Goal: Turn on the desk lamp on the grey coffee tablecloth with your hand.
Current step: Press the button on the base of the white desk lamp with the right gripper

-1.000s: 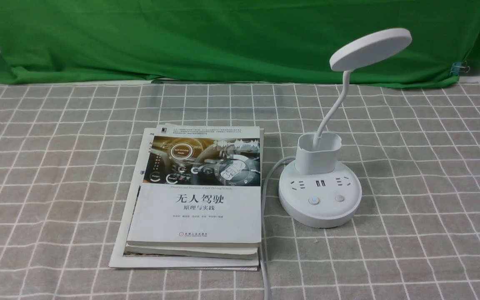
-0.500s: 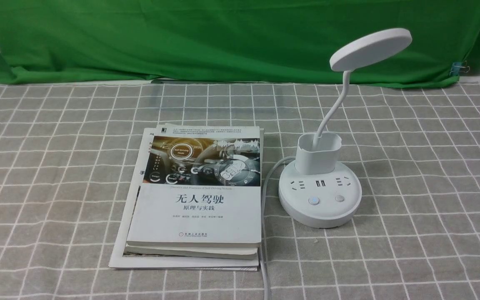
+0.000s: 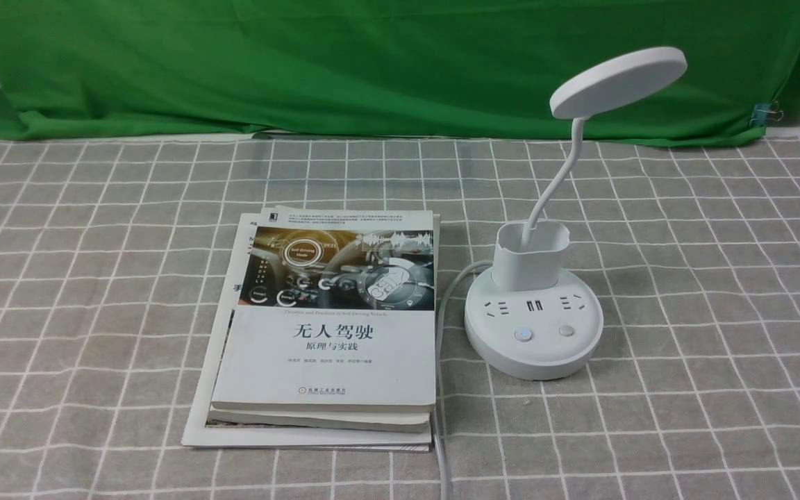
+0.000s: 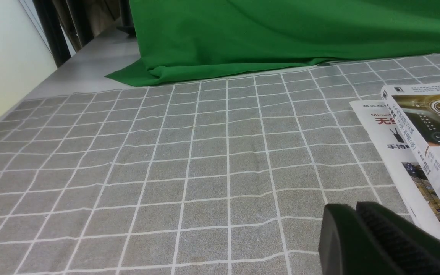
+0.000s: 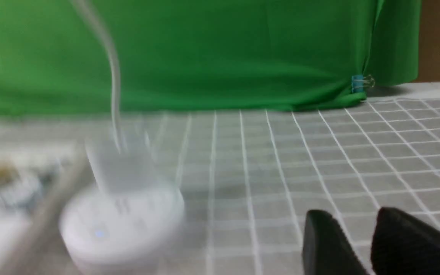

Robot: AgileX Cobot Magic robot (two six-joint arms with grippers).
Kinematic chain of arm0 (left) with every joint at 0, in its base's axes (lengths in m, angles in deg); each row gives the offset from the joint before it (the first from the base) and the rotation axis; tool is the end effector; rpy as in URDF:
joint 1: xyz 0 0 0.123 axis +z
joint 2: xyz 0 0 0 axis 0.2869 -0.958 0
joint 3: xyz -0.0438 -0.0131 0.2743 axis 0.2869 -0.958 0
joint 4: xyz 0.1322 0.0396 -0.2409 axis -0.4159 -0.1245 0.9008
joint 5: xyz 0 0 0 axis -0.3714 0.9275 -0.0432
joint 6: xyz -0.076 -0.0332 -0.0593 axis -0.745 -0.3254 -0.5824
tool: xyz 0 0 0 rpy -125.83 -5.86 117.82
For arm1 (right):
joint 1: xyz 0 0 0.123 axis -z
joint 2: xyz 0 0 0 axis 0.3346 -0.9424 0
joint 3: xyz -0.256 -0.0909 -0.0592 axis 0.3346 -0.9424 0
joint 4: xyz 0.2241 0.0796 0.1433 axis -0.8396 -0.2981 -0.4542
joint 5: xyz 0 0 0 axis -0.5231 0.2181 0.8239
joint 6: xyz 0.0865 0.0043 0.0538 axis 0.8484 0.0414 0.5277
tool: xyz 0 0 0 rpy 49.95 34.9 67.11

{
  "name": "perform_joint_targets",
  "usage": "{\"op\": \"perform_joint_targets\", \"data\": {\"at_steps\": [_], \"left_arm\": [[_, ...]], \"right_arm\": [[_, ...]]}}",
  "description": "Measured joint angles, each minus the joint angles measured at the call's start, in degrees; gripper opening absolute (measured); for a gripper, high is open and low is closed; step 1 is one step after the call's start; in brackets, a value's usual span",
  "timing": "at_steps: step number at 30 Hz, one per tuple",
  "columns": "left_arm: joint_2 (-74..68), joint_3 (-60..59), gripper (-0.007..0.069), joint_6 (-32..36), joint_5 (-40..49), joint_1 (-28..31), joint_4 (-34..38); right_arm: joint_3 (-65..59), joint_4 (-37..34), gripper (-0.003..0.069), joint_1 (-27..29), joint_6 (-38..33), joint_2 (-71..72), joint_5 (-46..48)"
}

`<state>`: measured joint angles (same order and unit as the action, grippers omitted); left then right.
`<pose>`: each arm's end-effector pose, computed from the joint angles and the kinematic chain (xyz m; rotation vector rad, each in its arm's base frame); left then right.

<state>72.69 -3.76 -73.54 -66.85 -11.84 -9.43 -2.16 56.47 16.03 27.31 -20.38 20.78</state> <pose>0.0993 0.0099 0.1881 0.0640 1.7207 0.2019 0.1009 0.0081 0.2017 0.0778 1.5873 0.2009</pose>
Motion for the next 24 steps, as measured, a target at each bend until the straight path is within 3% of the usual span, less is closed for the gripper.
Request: {"op": "perform_joint_targets", "data": {"at_steps": [4, 9, 12, 15, 18, 24], "left_arm": [[0.00, 0.00, 0.0019, -0.08, 0.00, 0.00, 0.00], [0.00, 0.00, 0.0019, -0.03, 0.00, 0.00, 0.00], [0.00, 0.00, 0.0019, -0.03, 0.00, 0.00, 0.00], [0.00, 0.00, 0.0019, -0.03, 0.00, 0.00, 0.00], [0.00, 0.00, 0.0019, -0.03, 0.00, 0.00, 0.00], [0.00, 0.00, 0.0019, -0.03, 0.00, 0.00, 0.00]], "right_arm": [[0.00, -0.82, 0.0244, 0.00, 11.42, 0.00, -5.43], [0.00, -1.04, 0.0242, 0.00, 16.48, 0.00, -11.78], [0.55, -1.11, 0.0206, 0.00, 16.69, -0.31, -10.27], [4.16, -1.18, 0.0148, 0.00, 14.29, -3.17, -4.29], [15.45, -1.25, 0.0078, 0.00, 6.88, -13.12, 7.61], [36.74, -1.31, 0.0048, 0.00, -8.38, -37.99, 32.76]]}}
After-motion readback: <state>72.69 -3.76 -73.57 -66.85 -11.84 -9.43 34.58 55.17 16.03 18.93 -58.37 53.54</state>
